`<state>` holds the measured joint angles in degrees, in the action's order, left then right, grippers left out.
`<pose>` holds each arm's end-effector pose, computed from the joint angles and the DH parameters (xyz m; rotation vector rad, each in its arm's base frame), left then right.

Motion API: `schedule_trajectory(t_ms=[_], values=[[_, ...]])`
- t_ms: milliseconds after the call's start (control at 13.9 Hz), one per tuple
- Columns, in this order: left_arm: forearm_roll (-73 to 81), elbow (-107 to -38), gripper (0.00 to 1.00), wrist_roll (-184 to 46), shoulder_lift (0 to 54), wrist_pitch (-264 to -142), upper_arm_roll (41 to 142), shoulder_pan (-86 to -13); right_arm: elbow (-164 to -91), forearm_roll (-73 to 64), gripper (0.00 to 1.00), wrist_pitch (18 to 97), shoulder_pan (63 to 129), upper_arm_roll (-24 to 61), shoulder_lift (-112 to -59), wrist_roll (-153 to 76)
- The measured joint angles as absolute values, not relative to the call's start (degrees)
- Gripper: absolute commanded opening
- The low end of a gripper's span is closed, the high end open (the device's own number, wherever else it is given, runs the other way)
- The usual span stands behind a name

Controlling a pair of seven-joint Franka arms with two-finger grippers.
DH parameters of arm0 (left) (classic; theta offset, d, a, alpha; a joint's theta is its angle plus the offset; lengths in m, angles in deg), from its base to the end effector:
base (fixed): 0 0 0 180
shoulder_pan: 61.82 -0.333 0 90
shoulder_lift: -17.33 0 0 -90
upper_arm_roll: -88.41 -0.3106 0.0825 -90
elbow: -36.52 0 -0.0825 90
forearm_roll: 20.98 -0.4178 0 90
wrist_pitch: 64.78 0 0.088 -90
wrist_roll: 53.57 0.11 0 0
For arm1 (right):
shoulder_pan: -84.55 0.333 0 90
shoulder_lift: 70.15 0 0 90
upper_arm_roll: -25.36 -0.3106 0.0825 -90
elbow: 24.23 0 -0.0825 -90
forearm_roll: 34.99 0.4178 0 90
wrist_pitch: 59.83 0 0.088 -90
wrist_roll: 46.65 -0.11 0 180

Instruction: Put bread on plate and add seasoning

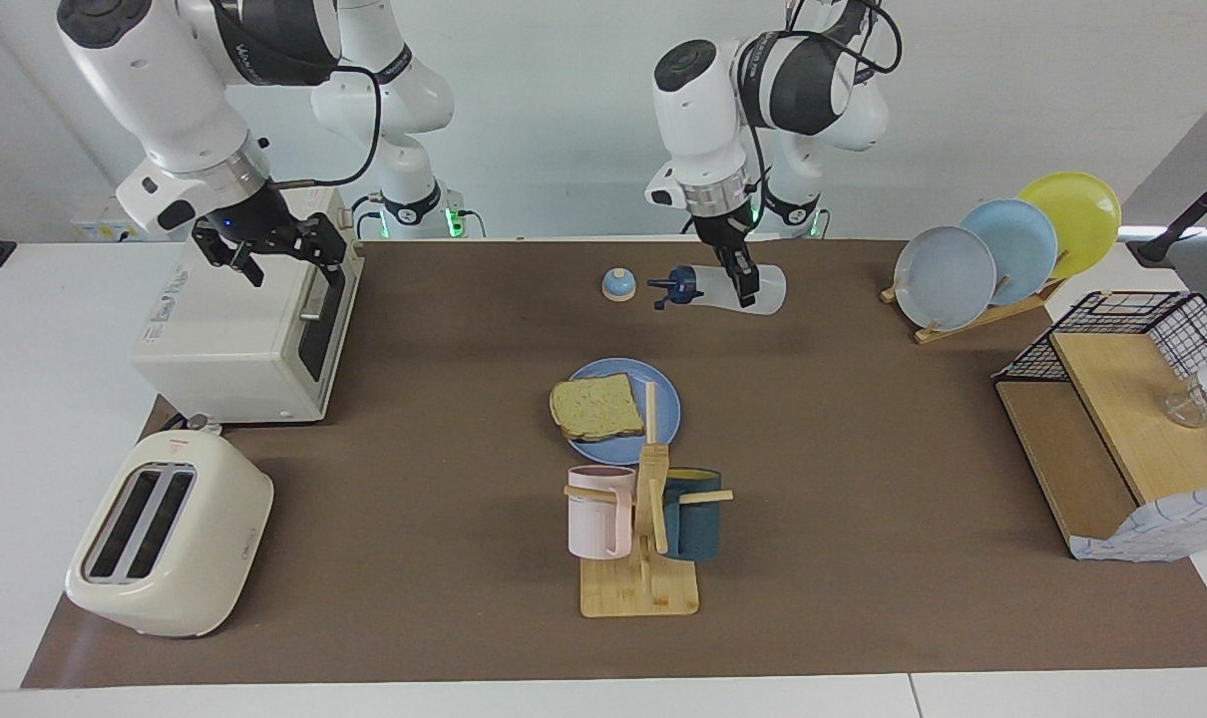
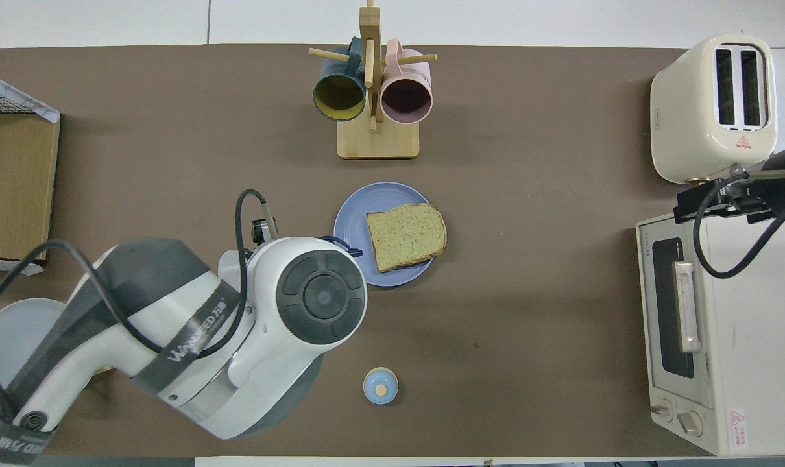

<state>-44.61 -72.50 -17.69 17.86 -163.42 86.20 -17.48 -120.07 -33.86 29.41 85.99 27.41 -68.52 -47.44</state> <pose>0.4521 -0.3573 0.4637 -2.0250 1.8191 0.2290 0.5745 -0.0042 0.5802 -3.1178 0.0389 0.1354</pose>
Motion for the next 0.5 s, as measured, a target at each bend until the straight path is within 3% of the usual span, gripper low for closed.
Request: schedule_trajectory(t_ms=[505], values=[[-55.8,-67.8,0.0,-19.3,29.2,-156.6,86.4,-13.3,-120.2,-33.9,1.0,29.7,85.0,27.1,-68.3,-45.7]])
